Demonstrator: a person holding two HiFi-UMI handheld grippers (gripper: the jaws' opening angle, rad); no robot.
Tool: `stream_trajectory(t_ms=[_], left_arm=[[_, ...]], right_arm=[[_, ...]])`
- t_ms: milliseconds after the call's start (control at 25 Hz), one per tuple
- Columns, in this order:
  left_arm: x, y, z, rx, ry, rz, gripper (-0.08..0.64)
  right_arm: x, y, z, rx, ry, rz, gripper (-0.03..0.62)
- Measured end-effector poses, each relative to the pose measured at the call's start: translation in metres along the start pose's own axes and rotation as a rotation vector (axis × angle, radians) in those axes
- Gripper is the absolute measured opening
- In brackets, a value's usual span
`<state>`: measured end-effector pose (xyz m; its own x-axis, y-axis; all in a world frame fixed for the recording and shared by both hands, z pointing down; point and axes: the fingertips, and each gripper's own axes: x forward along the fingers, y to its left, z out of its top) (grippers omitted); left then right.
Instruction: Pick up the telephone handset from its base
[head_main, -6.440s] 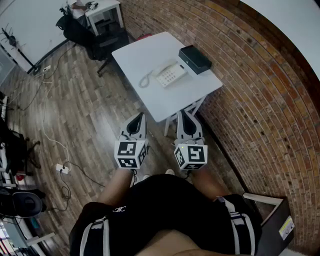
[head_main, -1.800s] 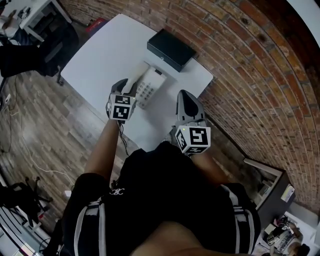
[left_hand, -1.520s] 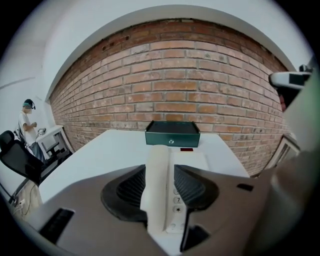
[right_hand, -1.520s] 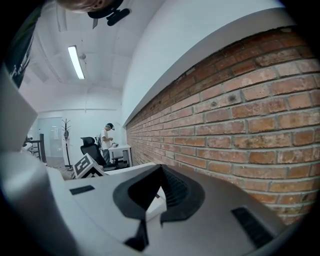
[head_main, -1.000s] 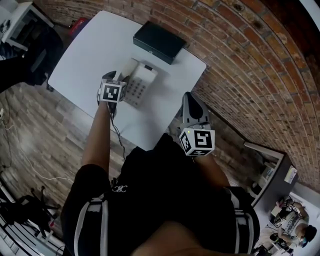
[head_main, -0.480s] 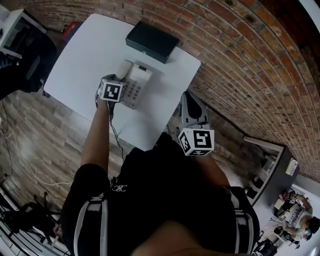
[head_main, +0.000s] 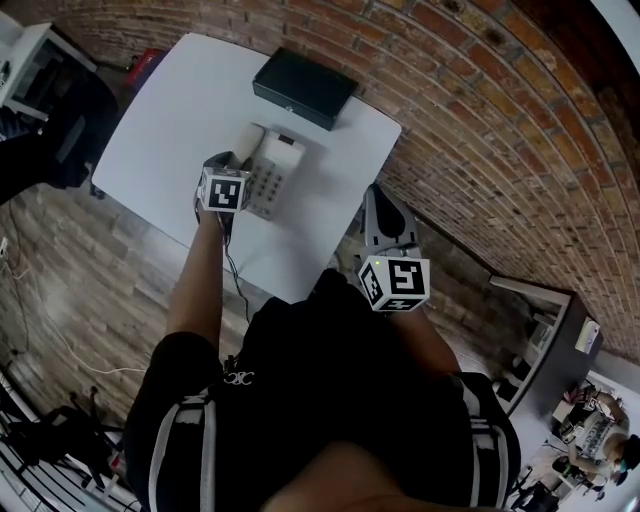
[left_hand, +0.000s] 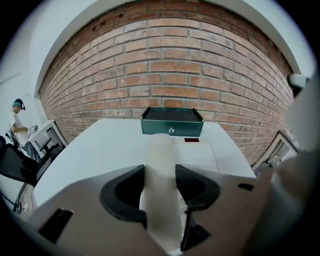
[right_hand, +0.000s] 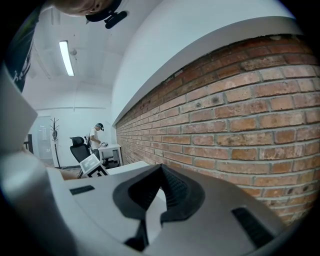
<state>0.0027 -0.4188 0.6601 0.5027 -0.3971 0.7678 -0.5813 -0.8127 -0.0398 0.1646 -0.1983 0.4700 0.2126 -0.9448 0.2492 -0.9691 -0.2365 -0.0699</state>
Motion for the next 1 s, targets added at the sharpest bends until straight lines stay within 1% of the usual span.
stream_trajectory(t_ms=[120, 240, 440, 600, 800, 1000], left_arm=[[-0.009, 0.001, 0.002, 0.002, -0.015, 0.019, 0.195], [-0.02, -0.003, 0.002, -0.032, -0.03, 0.008, 0.193], [-0.044, 0.0, 0.006, -0.051, -0.069, 0.041, 0.192], [-0.071, 0.001, 0.016, -0.064, -0.123, 0.075, 0.192], [-0.113, 0.006, 0.029, -0.082, -0.206, 0.134, 0.192], [-0.157, 0.006, 0.036, -0.096, -0.271, 0.183, 0.192]], right_arm=[[0.0, 0.003, 0.003, -0.001, -0.01, 0.015, -0.002], [-0.001, 0.008, 0.005, -0.011, -0.019, 0.035, -0.002], [-0.001, 0.015, 0.005, -0.014, -0.026, 0.076, -0.003], [0.002, 0.021, 0.01, -0.011, -0.038, 0.113, -0.002], [0.01, 0.035, 0.018, -0.014, -0.063, 0.181, -0.003], [0.017, 0.054, 0.024, -0.008, -0.079, 0.254, -0.003]])
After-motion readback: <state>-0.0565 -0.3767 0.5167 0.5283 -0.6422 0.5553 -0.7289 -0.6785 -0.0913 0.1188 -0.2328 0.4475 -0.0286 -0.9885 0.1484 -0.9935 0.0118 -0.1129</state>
